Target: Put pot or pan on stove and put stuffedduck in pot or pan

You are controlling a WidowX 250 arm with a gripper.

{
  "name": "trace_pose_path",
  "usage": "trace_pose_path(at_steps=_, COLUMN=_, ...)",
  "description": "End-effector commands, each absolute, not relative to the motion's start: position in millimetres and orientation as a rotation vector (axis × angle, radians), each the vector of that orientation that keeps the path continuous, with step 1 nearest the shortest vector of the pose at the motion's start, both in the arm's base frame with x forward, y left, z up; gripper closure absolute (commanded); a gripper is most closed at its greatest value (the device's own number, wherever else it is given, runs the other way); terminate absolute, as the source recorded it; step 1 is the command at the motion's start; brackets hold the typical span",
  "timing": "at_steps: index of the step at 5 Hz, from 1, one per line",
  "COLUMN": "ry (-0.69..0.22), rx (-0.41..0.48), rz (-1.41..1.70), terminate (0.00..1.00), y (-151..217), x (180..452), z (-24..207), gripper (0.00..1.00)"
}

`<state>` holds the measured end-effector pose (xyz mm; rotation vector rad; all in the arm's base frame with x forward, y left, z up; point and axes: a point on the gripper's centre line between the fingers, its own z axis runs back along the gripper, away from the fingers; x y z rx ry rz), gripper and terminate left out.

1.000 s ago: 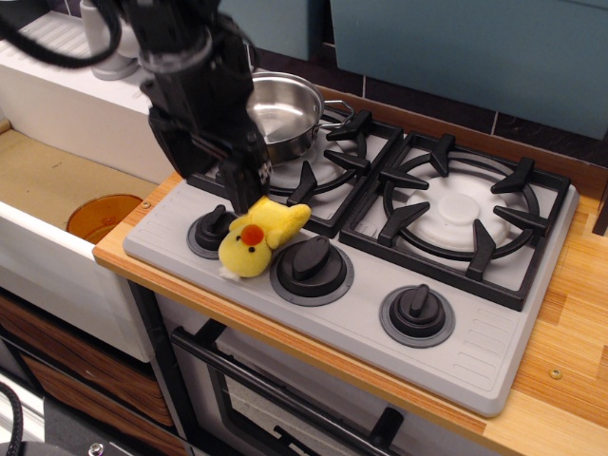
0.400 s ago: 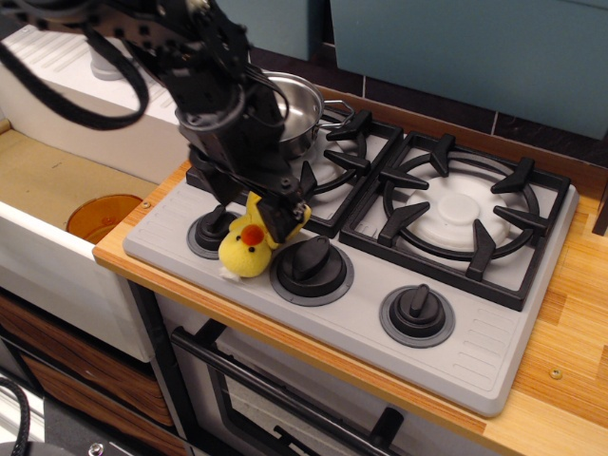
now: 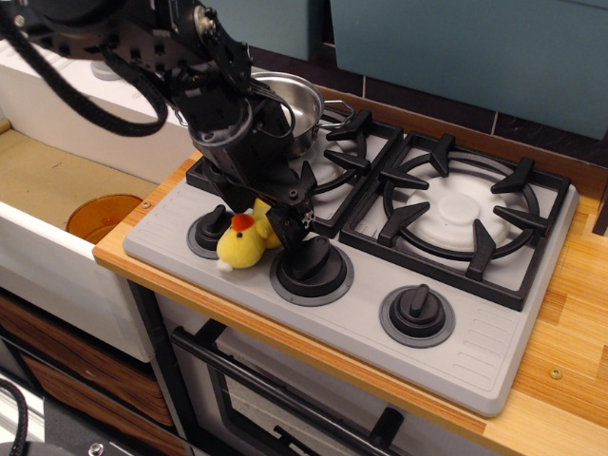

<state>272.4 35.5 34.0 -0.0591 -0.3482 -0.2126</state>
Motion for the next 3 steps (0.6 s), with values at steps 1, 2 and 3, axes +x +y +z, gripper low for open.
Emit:
trace_pose_path(at_steps=1, ry=-0.393, rx=-0.091, rz=-0.206, terminate=0.00, y=31, x=286, z=39, gripper=0.00)
trace_pose_path(at_steps=2, ry=-0.366, rx=-0.091, rz=-0.189, terminate=0.00, y=30, x=285, z=48, gripper=1.00)
trace_pose_path(at_steps=3, ry=-0.326, rx=-0.080, rz=-0.179, terminate=0.00, y=30, x=283, z=65, gripper=1.00)
